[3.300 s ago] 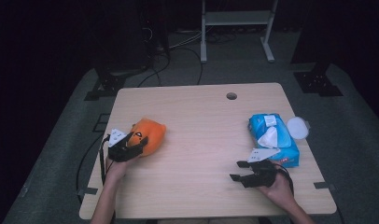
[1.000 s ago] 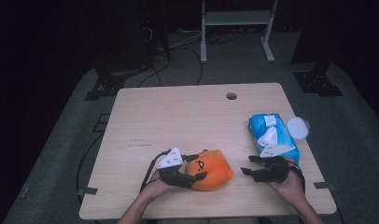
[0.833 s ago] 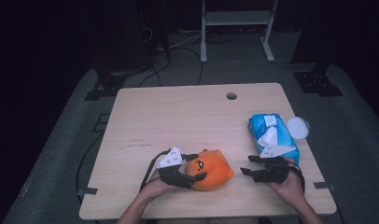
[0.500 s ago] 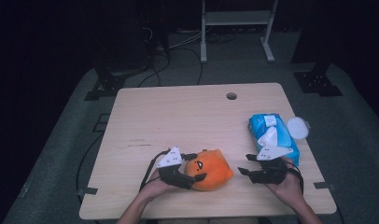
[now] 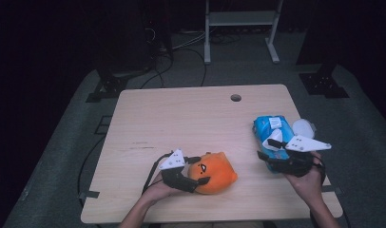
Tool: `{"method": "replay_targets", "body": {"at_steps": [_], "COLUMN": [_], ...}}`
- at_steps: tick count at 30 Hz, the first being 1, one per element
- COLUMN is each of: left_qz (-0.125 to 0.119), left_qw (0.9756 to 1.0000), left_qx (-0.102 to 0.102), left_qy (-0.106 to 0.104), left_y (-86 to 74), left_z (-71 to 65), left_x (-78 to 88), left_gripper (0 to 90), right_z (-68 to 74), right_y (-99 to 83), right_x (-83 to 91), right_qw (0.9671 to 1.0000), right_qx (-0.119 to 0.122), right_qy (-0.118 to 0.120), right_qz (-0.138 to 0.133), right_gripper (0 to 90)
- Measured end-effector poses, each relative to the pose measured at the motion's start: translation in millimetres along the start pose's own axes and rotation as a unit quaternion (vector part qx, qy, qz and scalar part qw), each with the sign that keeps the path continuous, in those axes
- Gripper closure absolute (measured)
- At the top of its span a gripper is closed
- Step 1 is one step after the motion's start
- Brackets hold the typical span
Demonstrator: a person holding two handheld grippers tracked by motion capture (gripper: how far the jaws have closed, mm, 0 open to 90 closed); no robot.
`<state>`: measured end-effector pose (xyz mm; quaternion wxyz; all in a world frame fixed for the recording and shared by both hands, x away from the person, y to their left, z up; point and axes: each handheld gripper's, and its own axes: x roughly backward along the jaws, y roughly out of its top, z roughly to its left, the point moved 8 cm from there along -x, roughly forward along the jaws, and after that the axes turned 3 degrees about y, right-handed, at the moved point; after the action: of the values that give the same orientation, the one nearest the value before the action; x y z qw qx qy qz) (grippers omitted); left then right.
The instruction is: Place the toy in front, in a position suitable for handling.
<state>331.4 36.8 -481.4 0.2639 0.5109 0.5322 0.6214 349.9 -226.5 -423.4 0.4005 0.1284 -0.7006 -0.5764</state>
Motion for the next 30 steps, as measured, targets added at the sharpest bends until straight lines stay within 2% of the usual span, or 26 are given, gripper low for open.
{"method": "replay_targets", "body": {"at_steps": [3, 6, 9, 13, 15, 19, 20, 21, 22, 27, 30], "left_qz": [0.0, -0.004, -0.005, -0.007, -0.009, -0.009, -0.01, -0.01, -0.01, -0.013, -0.013], "left_qw": [1.0, 1.0, 1.0, 1.0, 0.9999, 0.9999, 0.9999, 0.9999, 0.9999, 0.9999, 0.9999], "left_qx": [-0.001, 0.002, 0.004, 0.005, 0.008, 0.007, 0.006, 0.006, 0.006, 0.009, 0.009], "left_qy": [0.001, 0.0, -0.001, -0.002, -0.003, -0.003, -0.003, -0.003, -0.003, -0.003, -0.003], "left_y": [0.0, -0.3, -0.5, -0.7, -1.2, -1.4, -1.5, -1.5, -1.5, -1.8, -1.9], "left_z": [-0.1, -0.2, -0.2, 0.1, 0.1, 0.1, 0.2, 0.2, 0.2, 0.3, 0.3], "left_x": [-0.4, -0.9, -1.2, -1.5, -1.5, -1.6, -1.6, -1.6, -1.6, -2.2, -2.2], "left_gripper": [18.6, 18.4, 18.3, 17.9, 17.9, 17.7, 17.7, 17.7, 17.7, 17.6, 17.6], "right_z": [-18.2, -33.0, -42.4, -46.7, -49.8, -53.1, -55.7, -55.7, -58.9, -65.0, -65.5], "right_y": [-3.1, -11.7, -21.0, -27.8, -33.9, -39.1, -42.0, -42.0, -44.5, -50.4, -54.9], "right_x": [6.0, 6.4, 1.4, -5.8, -12.5, -17.5, -19.5, -19.5, -19.9, -22.1, -25.3], "right_qw": [0.9995, 0.9985, 0.9975, 0.9966, 0.9948, 0.9925, 0.9908, 0.9908, 0.989, 0.9861, 0.9847], "right_qx": [-0.019, -0.034, -0.043, -0.041, -0.027, -0.023, -0.023, -0.023, -0.023, -0.038, -0.038], "right_qy": [-0.023, -0.044, -0.055, -0.064, -0.083, -0.098, -0.107, -0.107, -0.117, -0.126, -0.127], "right_qz": [-0.007, 0.0, 0.014, 0.032, 0.052, 0.07, 0.08, 0.08, 0.087, 0.102, 0.113], "right_gripper": [37.8, 38.2, 38.1, 38.4, 42.0, 45.1, 48.5, 48.5, 53.0, 59.3, 61.7]}}
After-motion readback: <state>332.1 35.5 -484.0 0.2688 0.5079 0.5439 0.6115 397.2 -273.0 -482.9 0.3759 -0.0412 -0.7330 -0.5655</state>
